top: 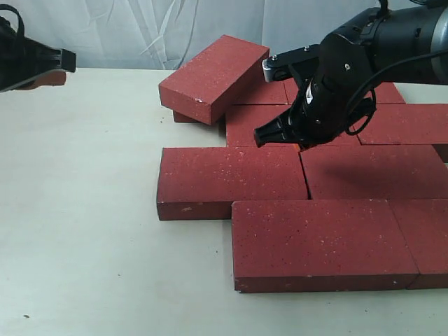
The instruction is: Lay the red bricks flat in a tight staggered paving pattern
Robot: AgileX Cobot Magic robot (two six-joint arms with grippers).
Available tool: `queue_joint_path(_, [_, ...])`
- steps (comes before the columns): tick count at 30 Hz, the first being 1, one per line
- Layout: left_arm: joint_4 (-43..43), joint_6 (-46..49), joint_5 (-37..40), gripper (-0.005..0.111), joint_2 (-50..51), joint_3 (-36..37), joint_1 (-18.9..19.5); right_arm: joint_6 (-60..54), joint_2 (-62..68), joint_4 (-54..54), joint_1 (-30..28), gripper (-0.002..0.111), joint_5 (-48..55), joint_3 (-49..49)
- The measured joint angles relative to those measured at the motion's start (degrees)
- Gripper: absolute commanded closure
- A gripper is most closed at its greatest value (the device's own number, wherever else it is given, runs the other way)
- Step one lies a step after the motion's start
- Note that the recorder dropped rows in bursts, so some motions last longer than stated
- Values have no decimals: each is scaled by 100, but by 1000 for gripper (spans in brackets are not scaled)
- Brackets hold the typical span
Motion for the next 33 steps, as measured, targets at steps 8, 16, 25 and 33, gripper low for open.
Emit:
queue_joint_path(8, [47,-88,-35,107,-230,0,-142,0,0,-77,-9,109,0,0])
queue_joint_path(16, [36,-88,-45,107,-230,0,-142,0,0,-124,-9,109,-20,0])
queue_joint_path(25, [6,-88,-54,107,-230,0,-142,0,50,535,-9,109,-558,-541])
queue_joint_path(33, [2,-88,-144,107,-230,0,-142,0,1211,627,-9,109,-317,-2359])
